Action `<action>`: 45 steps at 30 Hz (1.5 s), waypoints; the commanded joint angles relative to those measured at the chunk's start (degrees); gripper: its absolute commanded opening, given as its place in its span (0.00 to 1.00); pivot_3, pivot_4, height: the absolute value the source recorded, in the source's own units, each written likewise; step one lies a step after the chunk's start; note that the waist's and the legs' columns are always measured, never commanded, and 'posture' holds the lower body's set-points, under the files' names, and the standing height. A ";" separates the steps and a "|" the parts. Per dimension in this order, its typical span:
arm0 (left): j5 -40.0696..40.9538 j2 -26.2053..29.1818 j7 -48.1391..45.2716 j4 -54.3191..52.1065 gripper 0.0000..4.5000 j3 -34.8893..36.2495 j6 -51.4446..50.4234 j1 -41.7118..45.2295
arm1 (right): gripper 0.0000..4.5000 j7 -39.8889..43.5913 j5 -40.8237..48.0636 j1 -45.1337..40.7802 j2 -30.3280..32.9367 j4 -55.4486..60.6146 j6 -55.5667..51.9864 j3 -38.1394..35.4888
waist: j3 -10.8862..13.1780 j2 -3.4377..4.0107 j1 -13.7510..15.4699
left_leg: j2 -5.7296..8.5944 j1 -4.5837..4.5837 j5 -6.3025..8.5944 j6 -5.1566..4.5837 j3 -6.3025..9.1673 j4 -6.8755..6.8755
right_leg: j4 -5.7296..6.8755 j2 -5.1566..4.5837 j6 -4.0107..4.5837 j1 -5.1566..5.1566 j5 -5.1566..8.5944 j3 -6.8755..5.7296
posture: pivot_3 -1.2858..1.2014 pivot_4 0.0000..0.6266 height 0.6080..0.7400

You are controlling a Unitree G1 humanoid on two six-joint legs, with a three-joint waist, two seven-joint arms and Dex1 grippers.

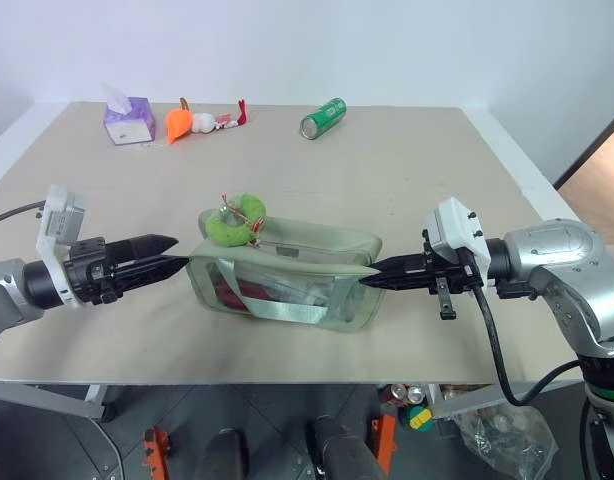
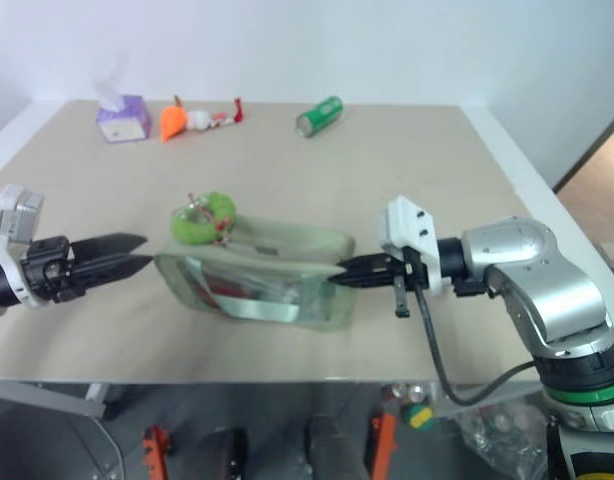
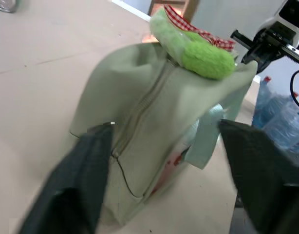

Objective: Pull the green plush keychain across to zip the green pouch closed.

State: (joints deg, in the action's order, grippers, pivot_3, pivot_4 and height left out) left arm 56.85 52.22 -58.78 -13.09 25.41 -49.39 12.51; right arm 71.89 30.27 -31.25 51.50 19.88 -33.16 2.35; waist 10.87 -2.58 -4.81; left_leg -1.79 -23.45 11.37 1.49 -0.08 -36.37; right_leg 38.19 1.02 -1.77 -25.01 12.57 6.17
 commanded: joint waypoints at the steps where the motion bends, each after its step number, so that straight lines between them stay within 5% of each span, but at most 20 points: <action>1: 0.80 0.24 -0.35 -1.91 0.77 1.57 0.55 -0.81 | 0.00 0.48 0.10 -0.68 0.40 0.21 -0.01 0.47 | 0.00 0.00 0.00 | 0.00 0.00 0.00 0.00 0.00 0.00 | 0.00 0.00 0.00 0.00 0.00 0.00 | 0.52 0.24 1.00; 15: -9.10 -4.39 -1.18 4.01 0.77 -11.92 6.26 7.17 | 0.00 0.58 0.05 -1.06 0.60 0.45 -0.31 0.14 | 0.00 0.00 0.10 | 0.02 -0.02 0.00 0.00 0.00 -0.03 | 0.00 0.02 0.00 0.00 0.00 0.03 | 0.52 0.24 1.00; 26: -8.72 -5.80 -3.11 3.98 0.01 -12.45 6.25 9.15 | 0.00 -0.72 0.49 1.06 1.11 1.94 -0.66 -1.02 | 0.00 0.00 0.12 | 0.02 -0.08 0.01 -0.02 0.04 -0.02 | 0.00 0.03 -0.11 0.00 -0.04 0.00 | 0.52 0.24 1.00; 33: -10.18 -6.35 -2.04 1.99 0.01 -13.35 7.07 7.40 | 0.00 -2.35 1.40 1.14 0.34 0.20 -2.96 -1.32 | 0.00 -0.01 0.12 | 0.03 -0.08 0.01 -0.02 0.04 -0.06 | -0.01 0.02 -0.10 0.01 -0.04 0.02 | 0.52 0.24 1.00; 43: -9.63 -7.71 -0.98 0.99 0.00 -13.46 6.90 6.70 | 0.77 -6.48 7.91 3.44 1.17 -1.67 -7.06 -12.07 | 0.00 -0.01 0.54 | 0.15 -0.22 0.01 -0.02 0.06 -0.10 | -0.03 -0.08 -0.21 0.00 0.00 0.04 | 0.52 0.24 1.00; 45: -9.65 -8.02 -0.82 0.82 0.00 -13.64 6.87 6.77 | 0.84 -6.09 12.43 3.01 1.70 -2.18 -8.50 -17.63 | 0.00 0.00 0.56 | 0.19 -0.24 0.01 -0.02 0.07 -0.12 | -0.04 -0.11 -0.26 0.00 0.01 0.04 | 0.52 0.24 1.00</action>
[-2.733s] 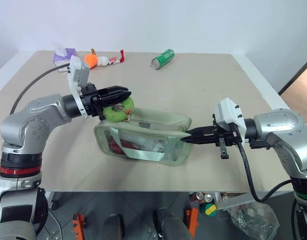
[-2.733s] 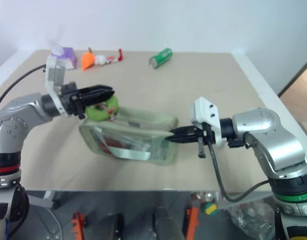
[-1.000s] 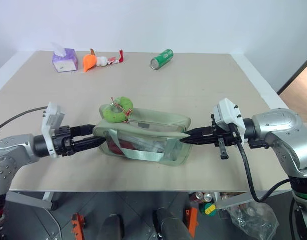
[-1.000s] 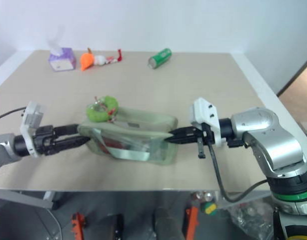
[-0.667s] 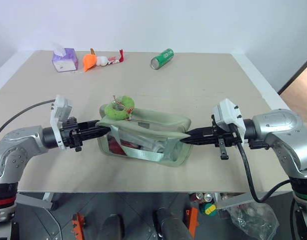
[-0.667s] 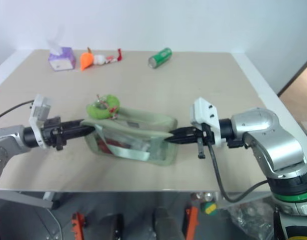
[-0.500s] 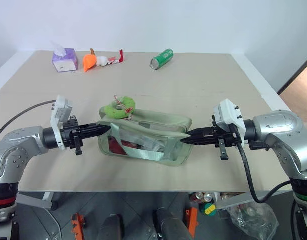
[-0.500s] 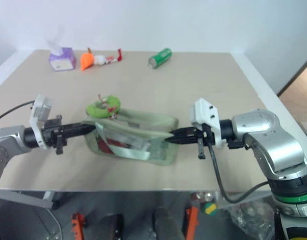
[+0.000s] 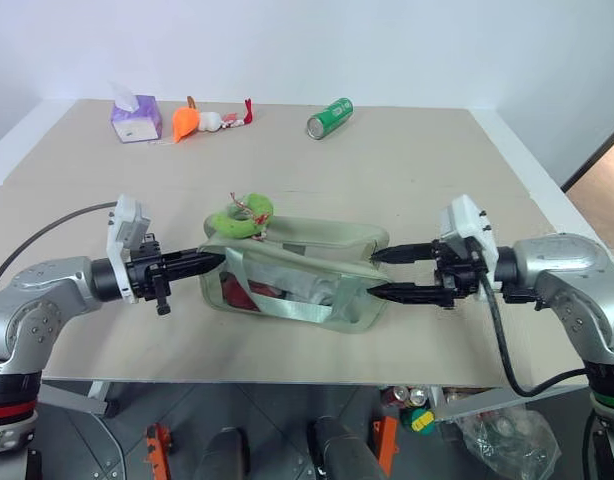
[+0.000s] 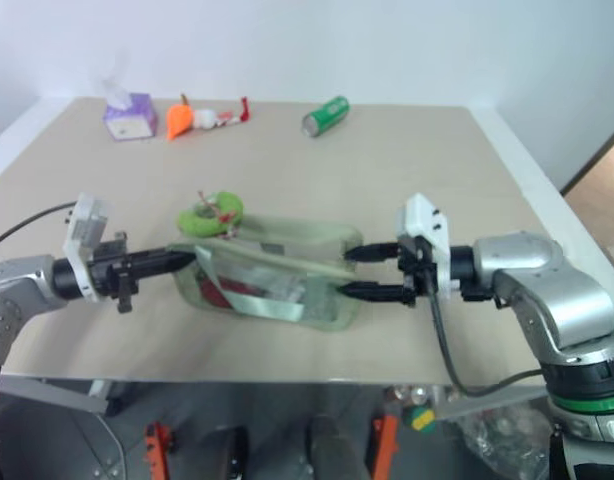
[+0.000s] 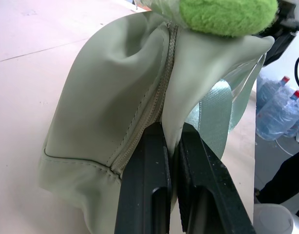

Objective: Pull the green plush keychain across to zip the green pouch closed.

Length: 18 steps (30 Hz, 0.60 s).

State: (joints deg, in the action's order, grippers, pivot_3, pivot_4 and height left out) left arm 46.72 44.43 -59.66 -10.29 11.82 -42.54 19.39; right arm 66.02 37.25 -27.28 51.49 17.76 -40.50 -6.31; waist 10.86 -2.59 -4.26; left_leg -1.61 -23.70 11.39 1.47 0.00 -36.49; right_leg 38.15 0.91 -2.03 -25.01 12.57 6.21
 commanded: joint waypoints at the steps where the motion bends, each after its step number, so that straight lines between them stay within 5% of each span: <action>1: 0.44 -0.34 0.08 -2.05 0.00 -0.19 0.02 -0.09 | 0.84 -0.57 8.87 -2.55 1.58 -0.38 -2.54 -11.73 | 0.00 0.00 0.02 | 0.02 -0.02 0.00 0.00 0.01 -0.01 | 0.00 -0.01 -0.07 0.00 -0.02 0.00 | 0.52 0.24 1.00; 4: 0.37 -0.48 0.00 -2.07 0.00 -0.43 0.00 0.05 | 0.84 -2.82 18.80 -8.71 0.67 -1.85 -6.29 -17.33 | 0.01 0.03 0.01 | 0.04 -0.04 0.00 0.00 0.03 -0.03 | 0.00 -0.01 -0.18 0.00 -0.06 0.02 | 0.52 0.24 1.00; 6: 0.23 -0.69 0.05 -1.98 0.00 -0.63 0.14 0.19 | 0.84 -4.77 17.73 -11.56 -0.95 -1.91 -4.39 -15.62 | 0.00 0.01 -0.01 | 0.02 -0.03 0.00 0.00 0.05 -0.04 | 0.00 0.01 -0.16 0.02 -0.05 0.00 | 0.52 0.24 1.00; 13: 0.24 -1.19 0.16 -2.03 0.00 -0.97 0.11 0.82 | 0.84 -6.54 -9.05 -16.20 -3.58 -2.56 11.95 8.67 | 0.00 0.00 -0.03 | 0.02 -0.02 0.00 0.00 -0.01 -0.05 | -0.01 -0.02 -0.05 0.00 0.01 0.05 | 0.52 0.24 1.00; 18: 1.13 -1.01 0.54 -3.31 0.00 0.11 -0.26 -0.25 | 0.84 -5.34 -20.89 -21.68 -6.30 -8.70 26.05 15.59 | 0.00 0.01 0.01 | 0.07 -0.38 0.00 0.00 -0.01 -0.05 | -0.03 -0.10 -0.38 -0.27 -0.13 0.02 | 0.52 0.24 1.00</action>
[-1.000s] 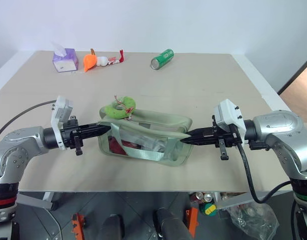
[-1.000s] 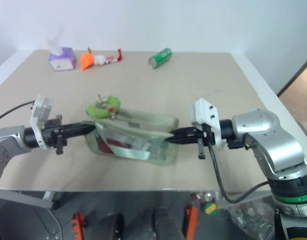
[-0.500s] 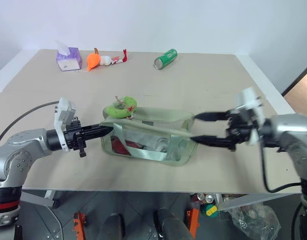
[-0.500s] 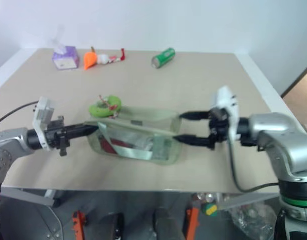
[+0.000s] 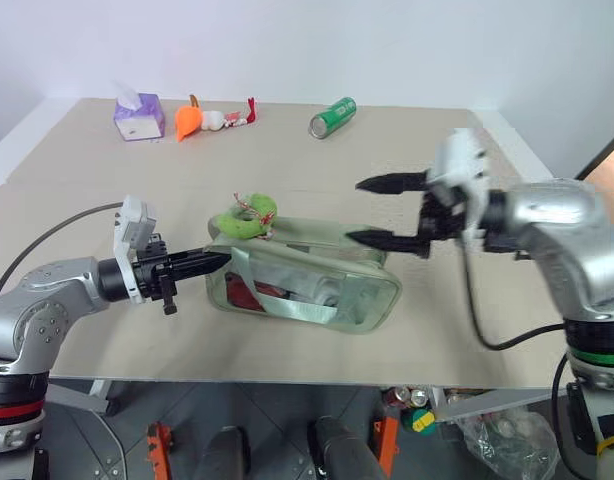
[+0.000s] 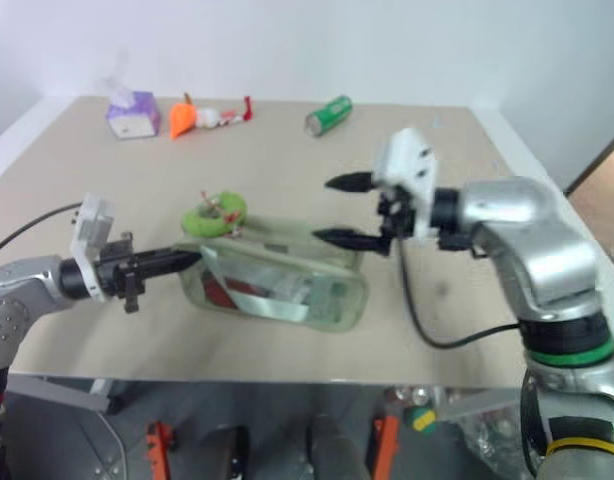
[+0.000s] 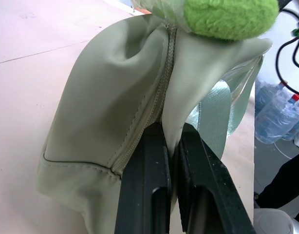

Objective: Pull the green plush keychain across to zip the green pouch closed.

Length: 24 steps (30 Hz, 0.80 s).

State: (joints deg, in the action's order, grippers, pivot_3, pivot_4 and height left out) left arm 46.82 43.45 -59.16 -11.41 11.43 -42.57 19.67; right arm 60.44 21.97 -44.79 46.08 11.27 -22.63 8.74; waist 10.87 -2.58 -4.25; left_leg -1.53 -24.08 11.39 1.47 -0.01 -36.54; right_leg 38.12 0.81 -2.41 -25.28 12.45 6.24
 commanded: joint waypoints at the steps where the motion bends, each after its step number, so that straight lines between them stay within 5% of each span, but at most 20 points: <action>1: 1.26 -0.10 0.27 -2.49 0.00 0.76 -0.36 -0.79 | 0.84 0.45 -7.45 -5.19 -1.47 -3.59 11.02 1.20 | 0.00 0.00 0.00 | 0.00 -0.03 0.00 0.00 0.00 0.00 | -0.01 -0.01 0.00 -0.02 0.00 -0.01 | 0.52 0.24 1.00; 24: 2.60 -1.06 3.05 -4.37 0.00 1.80 0.23 -2.82 | 0.84 7.40 -16.75 -13.82 -15.72 -12.86 28.44 9.13 | 0.00 0.00 0.10 | -0.02 -0.07 0.00 0.01 0.32 -0.07 | 0.01 -0.05 0.11 0.07 0.00 -0.43 | 0.52 0.24 1.00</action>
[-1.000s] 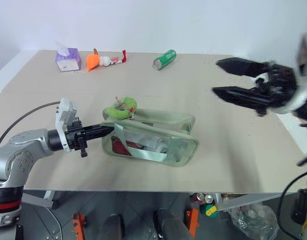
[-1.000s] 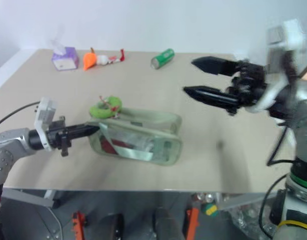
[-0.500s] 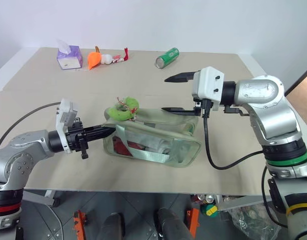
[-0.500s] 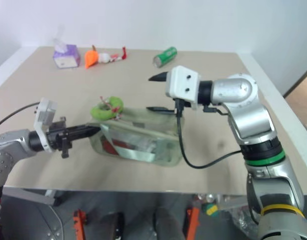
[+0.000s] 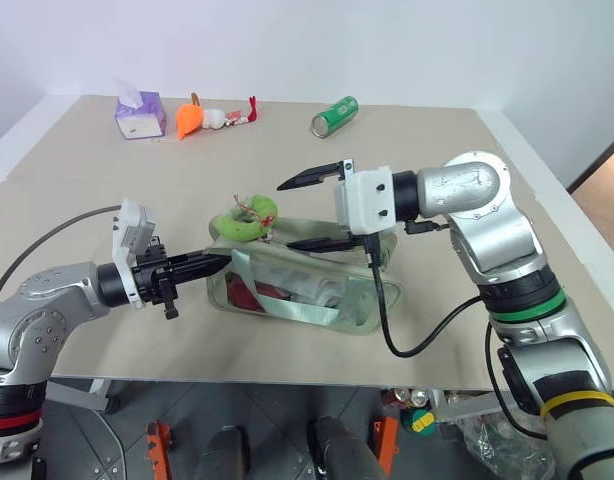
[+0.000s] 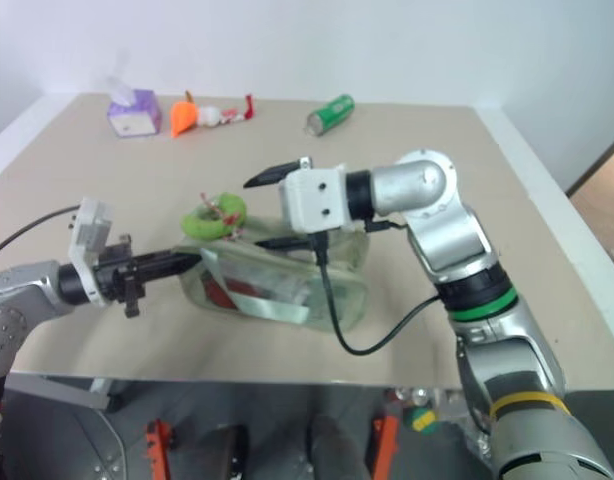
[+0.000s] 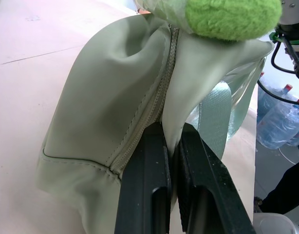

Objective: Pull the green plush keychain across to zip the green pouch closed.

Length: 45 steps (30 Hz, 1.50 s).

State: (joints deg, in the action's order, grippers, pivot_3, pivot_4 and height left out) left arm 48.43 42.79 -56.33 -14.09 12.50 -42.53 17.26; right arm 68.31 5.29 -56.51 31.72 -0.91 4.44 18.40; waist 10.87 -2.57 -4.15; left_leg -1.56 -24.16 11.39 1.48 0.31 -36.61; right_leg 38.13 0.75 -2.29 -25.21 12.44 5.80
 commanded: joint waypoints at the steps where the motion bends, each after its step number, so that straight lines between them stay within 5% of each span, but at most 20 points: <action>1: 1.05 -0.50 0.27 -1.75 0.00 0.80 0.16 -0.45 | 0.84 -0.57 -0.06 -2.39 -2.12 -1.25 1.33 -0.56 | 0.00 0.00 0.00 | 0.00 0.00 0.00 0.00 0.01 0.00 | 0.00 -0.01 0.00 0.00 0.00 -0.01 | 0.52 0.24 1.00; 19: 0.62 -0.74 0.50 -1.69 0.00 0.38 0.47 -0.47 | 0.84 -1.28 0.78 -5.02 -7.61 -5.99 1.17 -2.20 | 0.00 0.00 0.00 | -0.01 0.00 -0.01 0.01 0.09 -0.01 | 0.02 -0.02 0.07 0.01 -0.03 -0.13 | 0.52 0.24 1.00; 23: 0.56 -0.68 0.52 -1.68 0.00 0.46 0.50 -0.55 | 0.61 -0.04 1.76 -4.76 -7.44 -6.36 0.82 -2.38 | 0.00 0.00 0.00 | -0.01 0.00 -0.01 0.01 0.09 -0.01 | 0.02 -0.02 0.07 0.02 -0.03 -0.13 | 0.52 0.24 1.00; 31: 0.58 -0.75 0.97 -2.26 0.00 0.75 0.68 -1.16 | 0.00 0.84 2.61 -3.95 -6.90 -6.90 0.97 -2.53 | 0.00 0.00 0.00 | -0.02 0.00 -0.01 0.01 0.09 -0.01 | 0.03 -0.02 0.08 0.02 -0.03 -0.14 | 0.52 0.24 1.00; 45: 0.93 -0.90 1.39 -2.44 0.00 1.12 0.46 -1.15 | 0.00 0.13 1.50 -4.84 -5.68 -8.73 1.31 -3.17 | 0.00 0.00 -0.01 | -0.03 0.00 -0.01 0.01 0.10 -0.01 | 0.03 -0.01 0.10 0.01 -0.05 -0.16 | 0.52 0.24 1.00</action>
State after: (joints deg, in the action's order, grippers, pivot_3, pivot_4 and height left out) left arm 48.92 41.80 -54.93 -14.88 13.24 -42.37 16.27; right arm 68.50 6.53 -59.30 25.12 -9.84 5.55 17.53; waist 10.87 -2.57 -4.16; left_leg -1.59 -24.16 11.38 1.49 0.41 -36.63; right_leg 38.15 0.74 -2.19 -25.20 12.40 5.64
